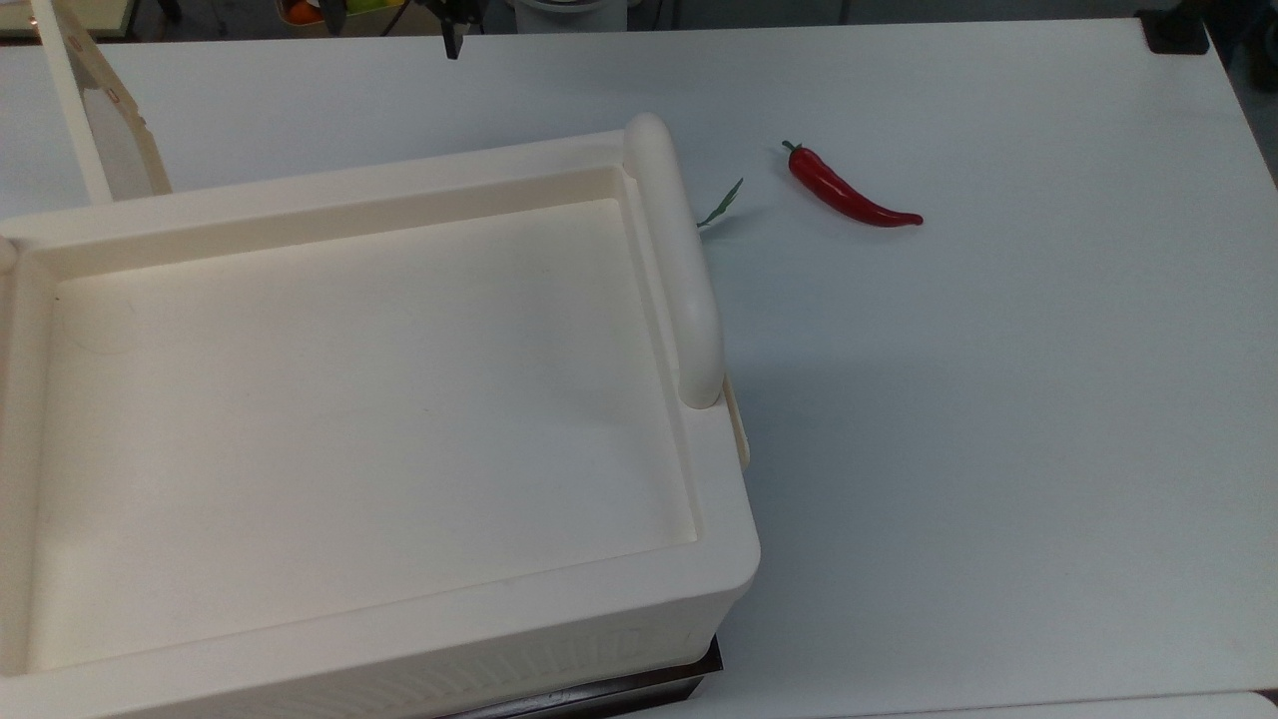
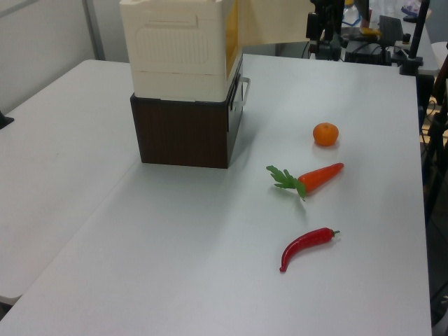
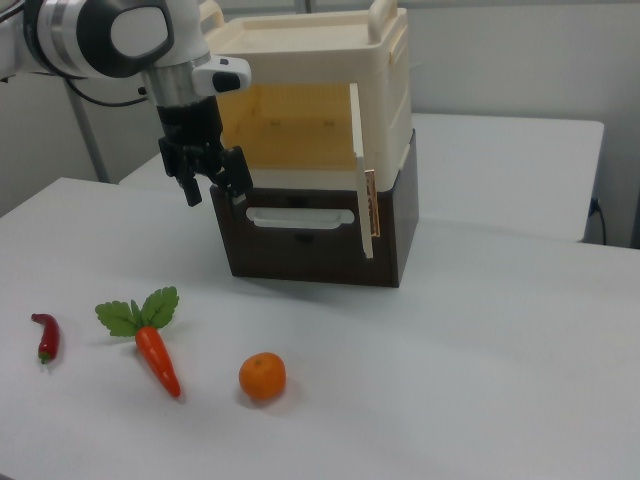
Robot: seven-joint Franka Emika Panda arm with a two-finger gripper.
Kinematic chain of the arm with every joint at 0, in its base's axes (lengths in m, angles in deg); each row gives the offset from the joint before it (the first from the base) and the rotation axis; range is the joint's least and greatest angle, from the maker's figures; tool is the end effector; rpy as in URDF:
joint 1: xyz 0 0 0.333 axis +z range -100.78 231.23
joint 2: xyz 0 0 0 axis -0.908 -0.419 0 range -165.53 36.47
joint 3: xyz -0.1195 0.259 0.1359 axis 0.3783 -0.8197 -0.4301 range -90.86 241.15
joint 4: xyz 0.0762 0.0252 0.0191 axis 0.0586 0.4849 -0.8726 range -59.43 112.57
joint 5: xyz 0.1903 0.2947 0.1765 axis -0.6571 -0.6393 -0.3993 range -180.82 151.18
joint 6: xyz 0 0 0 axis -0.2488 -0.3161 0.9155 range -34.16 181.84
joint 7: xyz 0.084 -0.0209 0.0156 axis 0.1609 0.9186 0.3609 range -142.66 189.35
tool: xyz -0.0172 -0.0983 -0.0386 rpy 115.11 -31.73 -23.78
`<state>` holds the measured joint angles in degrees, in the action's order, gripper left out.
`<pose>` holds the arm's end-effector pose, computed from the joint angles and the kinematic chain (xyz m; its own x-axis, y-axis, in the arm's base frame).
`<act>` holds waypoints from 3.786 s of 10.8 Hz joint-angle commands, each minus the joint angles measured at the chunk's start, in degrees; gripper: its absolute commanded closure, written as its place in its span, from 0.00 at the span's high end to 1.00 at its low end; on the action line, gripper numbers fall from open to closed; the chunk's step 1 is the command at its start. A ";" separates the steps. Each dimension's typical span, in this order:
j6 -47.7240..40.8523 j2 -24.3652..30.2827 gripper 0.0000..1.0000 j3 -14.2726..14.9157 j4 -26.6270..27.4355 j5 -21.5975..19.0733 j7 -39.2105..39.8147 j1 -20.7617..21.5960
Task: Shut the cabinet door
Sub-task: 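Move the gripper to the open cream cabinet door's edge, then push the cream door with the gripper, swinging it shut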
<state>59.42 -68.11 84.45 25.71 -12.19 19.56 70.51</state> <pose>0.5755 -0.0422 0.6007 0.9911 -0.1334 0.0018 -0.1332 -0.9895 0.0558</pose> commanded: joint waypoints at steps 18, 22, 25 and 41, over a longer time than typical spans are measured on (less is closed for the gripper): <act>-8.91 5.78 0.00 8.60 -1.78 1.67 50.90 -2.21; -0.32 5.43 0.00 17.74 -5.38 3.35 81.93 -2.91; 12.40 4.21 0.00 21.19 -4.69 2.12 96.11 -3.35; 10.79 2.27 0.00 13.28 -3.19 -15.90 91.88 -1.77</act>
<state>73.60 -68.08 97.95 21.18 -25.65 117.27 67.42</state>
